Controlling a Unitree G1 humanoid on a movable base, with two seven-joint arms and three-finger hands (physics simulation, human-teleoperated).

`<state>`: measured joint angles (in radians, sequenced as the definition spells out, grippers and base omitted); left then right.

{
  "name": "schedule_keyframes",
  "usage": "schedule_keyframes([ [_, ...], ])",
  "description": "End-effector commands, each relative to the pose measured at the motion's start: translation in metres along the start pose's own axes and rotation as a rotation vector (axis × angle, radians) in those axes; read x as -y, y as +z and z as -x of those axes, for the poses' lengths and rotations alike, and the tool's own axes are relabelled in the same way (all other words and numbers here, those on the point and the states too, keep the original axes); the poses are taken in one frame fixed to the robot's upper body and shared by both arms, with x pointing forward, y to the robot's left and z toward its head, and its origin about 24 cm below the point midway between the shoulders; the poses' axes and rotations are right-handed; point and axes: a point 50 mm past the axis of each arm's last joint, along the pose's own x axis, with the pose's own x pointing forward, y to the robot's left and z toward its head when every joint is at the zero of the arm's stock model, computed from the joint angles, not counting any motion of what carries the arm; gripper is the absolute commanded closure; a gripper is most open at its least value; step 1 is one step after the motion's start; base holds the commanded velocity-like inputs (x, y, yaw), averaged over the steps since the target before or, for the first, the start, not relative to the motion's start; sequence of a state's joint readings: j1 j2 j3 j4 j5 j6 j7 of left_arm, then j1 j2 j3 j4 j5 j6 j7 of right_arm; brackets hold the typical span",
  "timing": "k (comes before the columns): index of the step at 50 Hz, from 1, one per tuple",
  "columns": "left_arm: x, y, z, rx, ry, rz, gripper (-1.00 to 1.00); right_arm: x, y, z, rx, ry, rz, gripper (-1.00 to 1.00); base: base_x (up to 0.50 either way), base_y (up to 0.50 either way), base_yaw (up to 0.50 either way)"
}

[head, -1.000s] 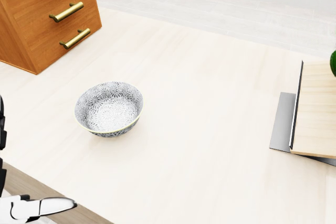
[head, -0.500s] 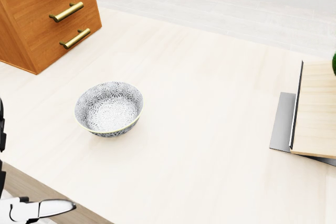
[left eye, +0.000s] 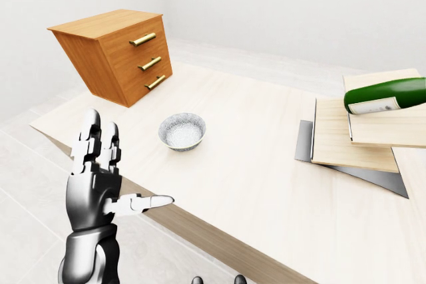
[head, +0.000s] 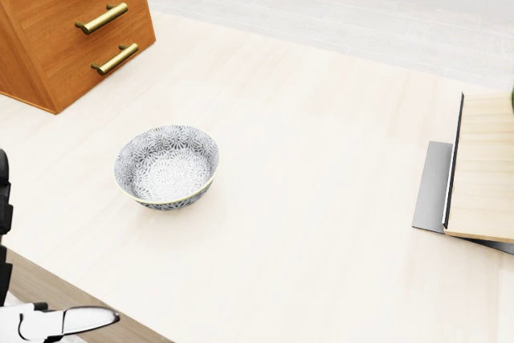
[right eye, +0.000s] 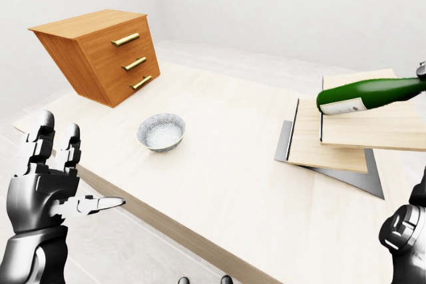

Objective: Put the wine bottle on the wine rack.

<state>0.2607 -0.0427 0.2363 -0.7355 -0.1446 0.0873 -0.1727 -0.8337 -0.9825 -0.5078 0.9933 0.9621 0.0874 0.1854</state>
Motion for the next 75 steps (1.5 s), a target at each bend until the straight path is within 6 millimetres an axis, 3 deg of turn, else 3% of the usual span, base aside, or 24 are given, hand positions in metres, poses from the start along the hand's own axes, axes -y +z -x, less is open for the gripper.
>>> schedule_keyframes([
  [1,0.002,0.002,0.000,0.009,-0.004,-0.003,-1.00,0.022,-0.025,0.009,-0.119,-0.066,0.110,1.00,0.00,0.00,0.00],
  [17,0.001,0.001,0.001,0.002,-0.005,-0.002,-1.00,0.026,-0.024,0.010,-0.116,-0.092,0.105,0.94,0.00,0.00,0.00],
  [23,0.000,0.000,0.002,-0.003,-0.003,-0.002,-1.00,0.030,-0.022,0.012,-0.111,-0.109,0.104,0.58,0.00,0.00,0.00],
  [29,0.000,-0.001,0.002,-0.007,-0.003,-0.001,-1.00,0.031,-0.022,0.012,-0.111,-0.113,0.103,0.38,0.00,0.00,0.00],
  [31,0.000,-0.001,0.002,-0.007,-0.002,0.000,-1.00,0.032,-0.021,0.012,-0.111,-0.117,0.107,0.13,0.00,0.00,0.00],
  [33,0.000,0.000,0.002,-0.006,-0.002,0.000,-1.00,0.032,-0.021,0.013,-0.111,-0.116,0.108,0.08,0.00,0.00,0.00],
  [35,-0.001,0.000,0.001,-0.004,-0.002,-0.001,-1.00,0.034,-0.021,0.013,-0.113,-0.121,0.114,-0.32,0.00,0.00,0.00],
  [38,-0.001,0.000,0.002,-0.003,-0.002,0.000,-1.00,0.036,-0.019,0.014,-0.110,-0.127,0.113,-0.53,0.00,0.00,0.00],
  [39,0.000,0.000,0.002,-0.006,-0.003,0.000,-1.00,0.037,-0.018,0.015,-0.108,-0.131,0.112,-0.81,0.00,0.00,0.00],
  [41,-0.001,-0.001,0.002,-0.009,-0.001,0.000,-1.00,0.037,-0.017,0.015,-0.104,-0.136,0.115,-1.00,0.00,0.00,0.00],
  [53,-0.001,-0.003,0.002,-0.019,-0.002,0.003,-1.00,0.043,-0.006,0.017,-0.081,-0.169,0.131,-1.00,0.00,0.00,0.00],
  [75,-0.002,-0.010,0.003,-0.047,-0.002,0.010,-1.00,0.073,0.024,0.037,-0.034,-0.196,0.174,-1.00,0.00,0.00,0.00],
])
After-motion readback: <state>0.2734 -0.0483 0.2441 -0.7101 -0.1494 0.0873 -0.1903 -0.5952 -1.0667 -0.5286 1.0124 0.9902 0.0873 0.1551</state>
